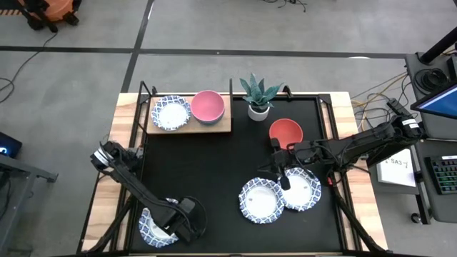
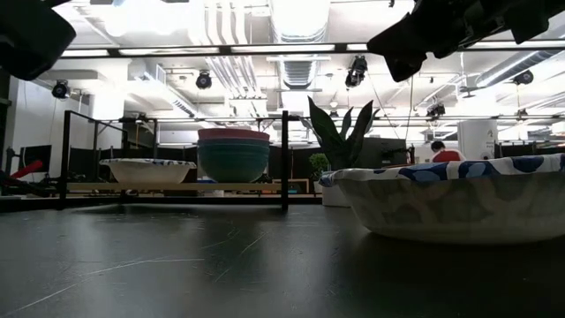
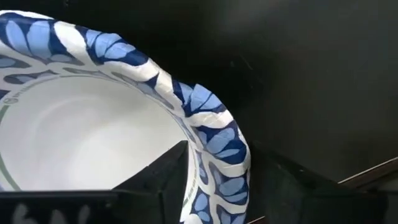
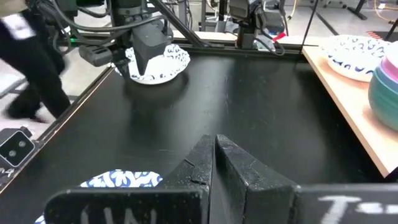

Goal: Place and stack bowls onto a shelf
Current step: Stack the white patterned bowl on top of the other white patterned bowl on the shelf

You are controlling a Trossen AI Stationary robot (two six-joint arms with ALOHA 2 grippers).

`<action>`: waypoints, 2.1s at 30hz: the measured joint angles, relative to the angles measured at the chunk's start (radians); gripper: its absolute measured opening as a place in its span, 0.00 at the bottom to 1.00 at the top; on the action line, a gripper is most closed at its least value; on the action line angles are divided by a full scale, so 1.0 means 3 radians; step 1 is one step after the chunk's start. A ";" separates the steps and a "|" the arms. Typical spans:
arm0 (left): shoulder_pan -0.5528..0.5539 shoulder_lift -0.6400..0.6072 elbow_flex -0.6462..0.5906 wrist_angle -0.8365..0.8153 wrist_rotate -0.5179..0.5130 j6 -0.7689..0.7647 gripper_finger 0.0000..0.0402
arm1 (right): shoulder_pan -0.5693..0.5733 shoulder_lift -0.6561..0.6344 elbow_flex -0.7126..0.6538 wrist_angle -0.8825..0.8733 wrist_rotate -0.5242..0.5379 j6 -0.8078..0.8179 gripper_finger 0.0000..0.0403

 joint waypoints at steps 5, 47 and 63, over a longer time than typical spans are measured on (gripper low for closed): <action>0.0000 0.0000 0.0000 -0.0002 0.0005 0.0042 0.24 | 0.0000 0.0000 0.0000 0.0009 0.0001 0.0001 0.02; 0.1605 -0.0510 0.1203 -0.2301 -0.2464 0.3832 0.00 | 0.0000 0.0000 0.0031 -0.0004 0.0001 -0.0048 0.02; 0.3019 -0.1385 0.0092 -0.1775 -0.2492 0.4585 0.00 | -0.0001 0.0000 0.0031 -0.0004 0.0000 -0.0083 0.02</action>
